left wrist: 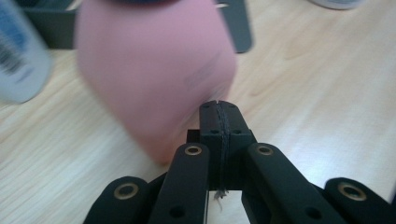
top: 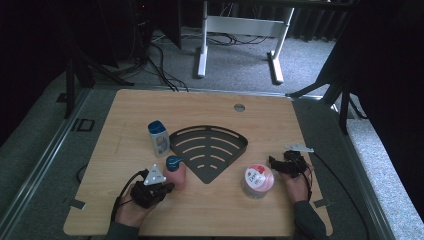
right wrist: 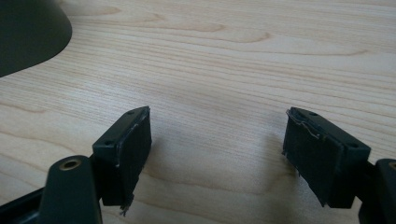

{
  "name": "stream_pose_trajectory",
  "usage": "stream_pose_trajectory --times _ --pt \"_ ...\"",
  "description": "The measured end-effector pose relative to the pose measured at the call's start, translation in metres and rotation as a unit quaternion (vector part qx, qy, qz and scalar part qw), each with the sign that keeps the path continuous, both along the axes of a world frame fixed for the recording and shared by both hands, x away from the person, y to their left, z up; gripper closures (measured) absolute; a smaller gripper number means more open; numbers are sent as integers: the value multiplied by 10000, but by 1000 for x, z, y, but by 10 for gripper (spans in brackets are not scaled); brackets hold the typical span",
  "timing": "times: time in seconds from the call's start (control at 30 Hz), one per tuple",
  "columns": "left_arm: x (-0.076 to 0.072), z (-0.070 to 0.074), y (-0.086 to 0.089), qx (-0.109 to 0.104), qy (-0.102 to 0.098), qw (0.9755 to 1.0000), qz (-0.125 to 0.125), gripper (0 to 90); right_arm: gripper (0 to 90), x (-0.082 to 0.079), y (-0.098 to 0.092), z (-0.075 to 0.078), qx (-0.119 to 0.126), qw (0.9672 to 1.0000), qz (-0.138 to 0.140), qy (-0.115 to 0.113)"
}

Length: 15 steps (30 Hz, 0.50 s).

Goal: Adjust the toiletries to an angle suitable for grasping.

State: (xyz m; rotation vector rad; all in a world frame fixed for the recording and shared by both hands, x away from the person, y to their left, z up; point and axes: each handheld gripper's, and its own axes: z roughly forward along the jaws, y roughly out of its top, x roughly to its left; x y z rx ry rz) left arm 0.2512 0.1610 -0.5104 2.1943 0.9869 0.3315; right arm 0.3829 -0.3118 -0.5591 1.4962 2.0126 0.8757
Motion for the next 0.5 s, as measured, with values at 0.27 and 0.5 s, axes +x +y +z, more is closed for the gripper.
stream_pose_trajectory --times 0.27,0.5 --pt "12 -3 14 -68 105 9987 500 897 234 0 0 0 2 10000 -2 0" --pt "2 10 -13 -317 -127 9994 -74 898 234 0 0 0 0 10000 0 -1"
